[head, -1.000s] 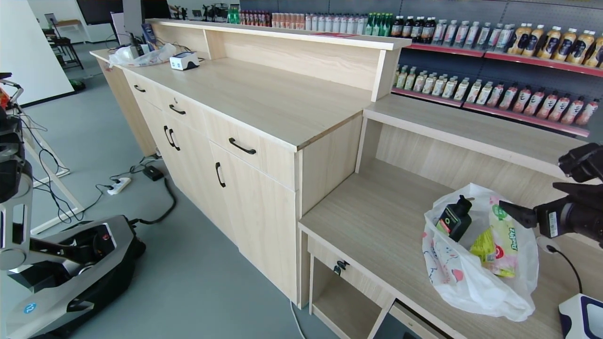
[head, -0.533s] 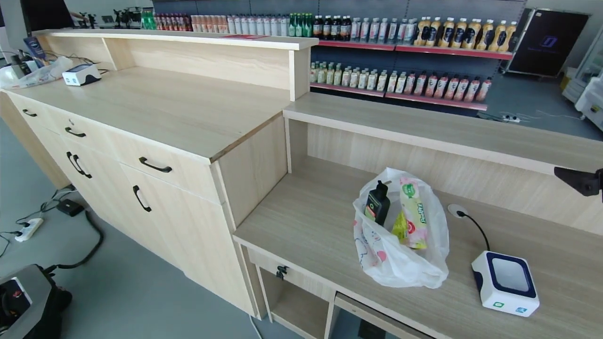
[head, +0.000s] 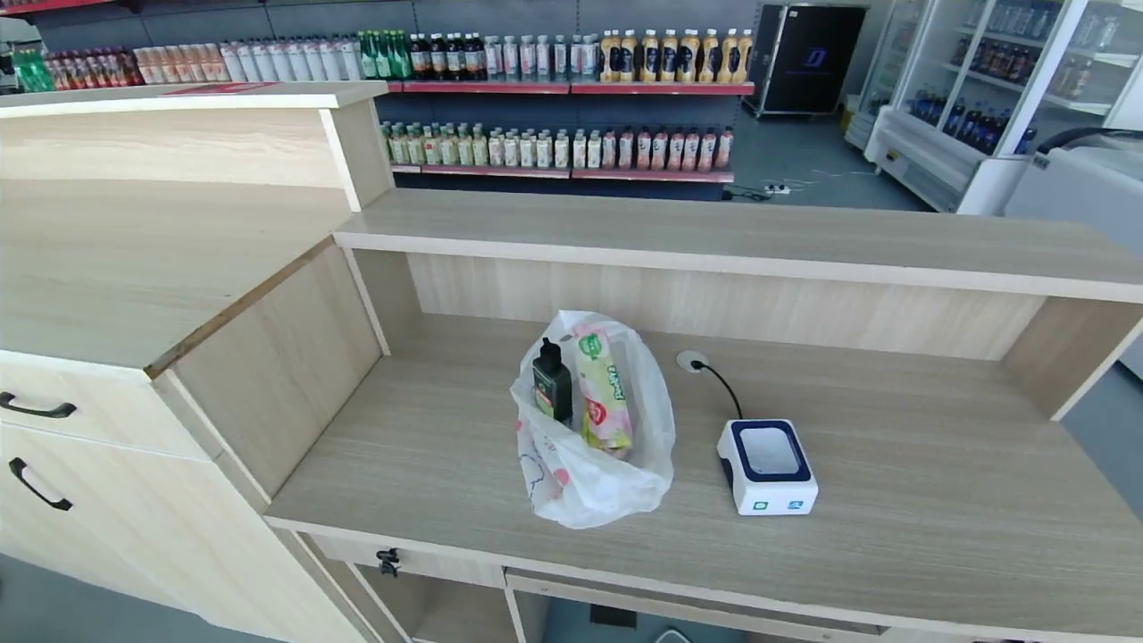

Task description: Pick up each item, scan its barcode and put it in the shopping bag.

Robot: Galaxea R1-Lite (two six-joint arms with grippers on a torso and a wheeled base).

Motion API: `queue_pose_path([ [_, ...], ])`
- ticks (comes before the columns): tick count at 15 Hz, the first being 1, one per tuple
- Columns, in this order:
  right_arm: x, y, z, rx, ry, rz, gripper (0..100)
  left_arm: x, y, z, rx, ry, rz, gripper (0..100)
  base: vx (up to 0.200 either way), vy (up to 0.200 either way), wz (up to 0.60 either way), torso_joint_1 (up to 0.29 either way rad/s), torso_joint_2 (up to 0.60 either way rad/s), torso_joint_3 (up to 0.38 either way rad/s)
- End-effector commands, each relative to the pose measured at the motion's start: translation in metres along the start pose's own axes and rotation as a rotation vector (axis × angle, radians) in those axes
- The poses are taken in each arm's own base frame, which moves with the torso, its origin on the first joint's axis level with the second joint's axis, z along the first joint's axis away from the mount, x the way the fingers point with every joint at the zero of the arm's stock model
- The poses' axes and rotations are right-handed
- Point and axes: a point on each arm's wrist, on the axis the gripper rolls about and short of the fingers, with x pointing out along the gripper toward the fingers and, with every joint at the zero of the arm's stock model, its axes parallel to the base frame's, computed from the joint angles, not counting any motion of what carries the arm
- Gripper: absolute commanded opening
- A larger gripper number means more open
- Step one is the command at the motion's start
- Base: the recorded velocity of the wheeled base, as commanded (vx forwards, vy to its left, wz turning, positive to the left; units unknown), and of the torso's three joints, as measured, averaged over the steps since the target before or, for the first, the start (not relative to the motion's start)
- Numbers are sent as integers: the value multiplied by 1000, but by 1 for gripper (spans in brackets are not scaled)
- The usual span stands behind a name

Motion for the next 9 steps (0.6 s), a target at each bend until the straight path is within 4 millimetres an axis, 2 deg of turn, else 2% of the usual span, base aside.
queue_pose_path([
  [1, -17, -4, -6, 26, -3, -61, 100, 0, 0, 0, 0, 0, 1, 100, 0, 0, -600, -2, 2, -2],
  [3, -20, 0, -23, 79, 39, -119, 100, 0, 0, 0, 0, 0, 1, 100, 0, 0, -600, 0, 0, 0],
  [5, -28, 10, -47, 94, -22, -93, 100, 0, 0, 0, 0, 0, 1, 100, 0, 0, 0, 35, -60, -45],
  [6, -29, 17, -66, 95, -56, -93, 100, 0, 0, 0, 0, 0, 1, 100, 0, 0, 0, 129, -295, -154],
  [8, -26, 37, -122, 83, -82, -55, 100, 0, 0, 0, 0, 0, 1, 100, 0, 0, 0, 18, -47, -23],
  [9, -26, 39, -126, 84, -85, -51, 100, 0, 0, 0, 0, 0, 1, 100, 0, 0, 0, 0, 0, 0],
])
